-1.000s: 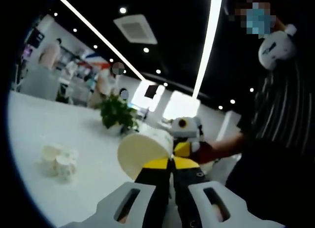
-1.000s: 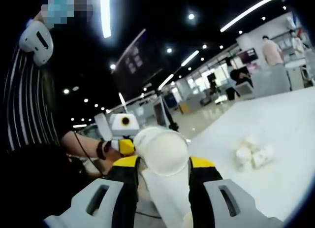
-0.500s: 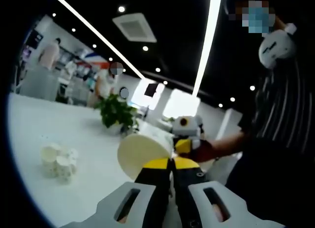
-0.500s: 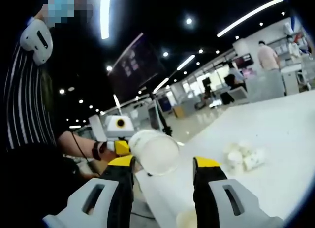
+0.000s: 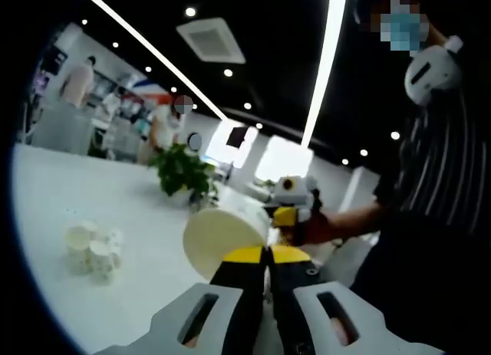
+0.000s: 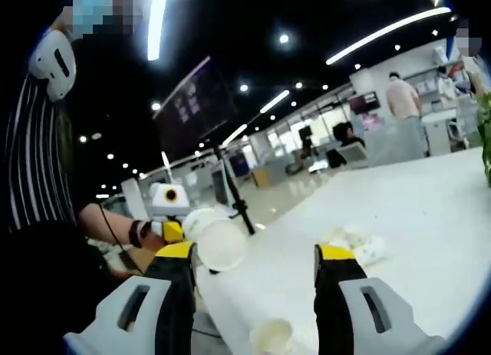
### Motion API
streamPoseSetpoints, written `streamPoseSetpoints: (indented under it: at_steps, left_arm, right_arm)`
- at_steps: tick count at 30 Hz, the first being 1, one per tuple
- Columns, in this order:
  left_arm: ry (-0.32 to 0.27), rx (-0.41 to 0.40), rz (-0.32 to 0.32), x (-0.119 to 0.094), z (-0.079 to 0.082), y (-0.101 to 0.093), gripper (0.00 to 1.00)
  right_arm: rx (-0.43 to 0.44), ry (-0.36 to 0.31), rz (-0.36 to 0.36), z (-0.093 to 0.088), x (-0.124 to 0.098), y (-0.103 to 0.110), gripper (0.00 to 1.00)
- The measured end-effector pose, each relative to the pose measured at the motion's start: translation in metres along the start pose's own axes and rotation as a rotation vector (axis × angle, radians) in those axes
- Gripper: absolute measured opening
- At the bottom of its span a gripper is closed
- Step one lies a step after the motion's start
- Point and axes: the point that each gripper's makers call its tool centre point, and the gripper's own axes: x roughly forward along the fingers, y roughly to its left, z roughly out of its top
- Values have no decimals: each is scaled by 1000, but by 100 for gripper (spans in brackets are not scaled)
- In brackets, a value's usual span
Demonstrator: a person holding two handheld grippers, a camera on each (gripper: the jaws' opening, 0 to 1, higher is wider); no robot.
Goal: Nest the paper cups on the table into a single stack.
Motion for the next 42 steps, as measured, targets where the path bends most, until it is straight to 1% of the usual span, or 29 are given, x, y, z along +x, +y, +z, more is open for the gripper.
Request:
streamPoseSetpoints:
  at_steps: [2,5,7,13,14,15,17,19,23,30,33,35,37,42]
  left_arm:
    - [1,-1,0,0,0,0,0]
    - [10,-7,-1,0,-2,0,0]
    - [19,-7,-5,0,-3,-1,0]
    - [40,10,1,-2,-6,0,0]
    - [42,12,3,-2,-6,0,0]
    - [44,11,4,-2,-6,0,0]
    - [43,6,1,-3,-6,0,0]
    - [39,7,2,-2,-4,0,0]
    - [41,7,7,-3,-4,2,0]
    - [42,8,14,-6,-1,0,0]
    - [52,16,20,-7,0,-1,0]
    - [75,33,26,-8,-2,-2,0]
    - [113,47,29,-8,-7,-1,0]
    - [135,83,38,-9,-5,-2,0]
  right_arm:
    - [-19,6,-25,0,-2,-6,65]
    - [-26,18,-49,1,-5,-14,68]
    - [-26,23,-88,1,-8,-22,70]
    - [-15,42,-130,-2,-13,-36,78]
    - [-9,67,-151,-6,-15,-39,81]
    - [-14,72,-157,-6,-16,-42,82]
    - [-54,111,-195,-10,-21,-48,86]
    - [-86,122,-214,-11,-22,-50,89]
    - [-76,109,-254,-9,-24,-57,100]
    - [-80,133,-298,-16,-30,-70,100]
    - [-76,138,-311,-18,-32,-73,100]
    - [-85,136,-329,-18,-34,-75,100]
    - [-99,134,-353,-18,-37,-81,100]
    - [-84,121,-363,-19,-39,-86,100]
